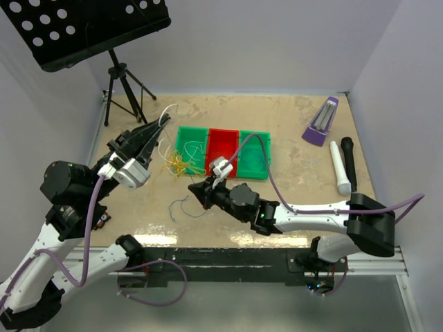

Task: Untangle the cables

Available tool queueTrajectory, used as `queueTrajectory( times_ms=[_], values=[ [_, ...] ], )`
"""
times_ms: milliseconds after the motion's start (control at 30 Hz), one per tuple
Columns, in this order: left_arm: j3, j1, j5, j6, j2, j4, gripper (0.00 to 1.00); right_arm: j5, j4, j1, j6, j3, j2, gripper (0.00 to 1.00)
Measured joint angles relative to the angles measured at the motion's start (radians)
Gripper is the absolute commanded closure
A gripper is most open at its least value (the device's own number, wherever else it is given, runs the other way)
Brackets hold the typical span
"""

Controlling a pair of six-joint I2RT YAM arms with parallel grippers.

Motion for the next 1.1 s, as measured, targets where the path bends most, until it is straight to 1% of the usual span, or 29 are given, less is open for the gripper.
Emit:
queueTrajectory(
  times_ms=[233, 367, 500, 633, 733, 800, 933, 1033, 1100],
  values=[
    [0.071, 0.0, -0.016, 0.061, 0.043, 0.049, 1.0, 0.051, -0.056, 0.028, 0.148, -0.146, -0.071, 1.0],
    [0.117, 0.0, -0.047, 0.097, 0.064, 0.113, 1.0, 0.086, -0.122, 0.039, 0.23, -0.163, -0.048, 1.0],
    [0.16, 0.0, -0.065, 0.109, 0.072, 0.144, 1.0, 0.117, -0.186, 0.047, 0.294, -0.182, -0.04, 1.0],
    [0.154, 0.0, -0.072, 0.104, 0.053, 0.142, 1.0, 0.166, -0.316, 0.047, 0.298, -0.167, -0.108, 1.0],
    [0.101, 0.0, -0.077, 0.098, 0.018, 0.138, 1.0, 0.206, -0.431, 0.024, 0.253, -0.061, -0.19, 1.0],
    [0.066, 0.0, -0.079, 0.096, -0.001, 0.131, 1.0, 0.224, -0.488, -0.018, 0.207, 0.057, -0.233, 1.0],
    [0.019, 0.0, -0.081, 0.095, -0.02, 0.101, 1.0, 0.255, -0.541, -0.116, 0.101, 0.289, -0.29, 1.0],
    [0.001, 0.0, -0.082, 0.094, -0.028, 0.079, 1.0, 0.275, -0.563, -0.177, 0.022, 0.443, -0.291, 1.0],
    [-0.007, 0.0, -0.082, 0.092, -0.034, 0.077, 1.0, 0.278, -0.572, -0.203, -0.019, 0.511, -0.278, 1.0]
  ],
)
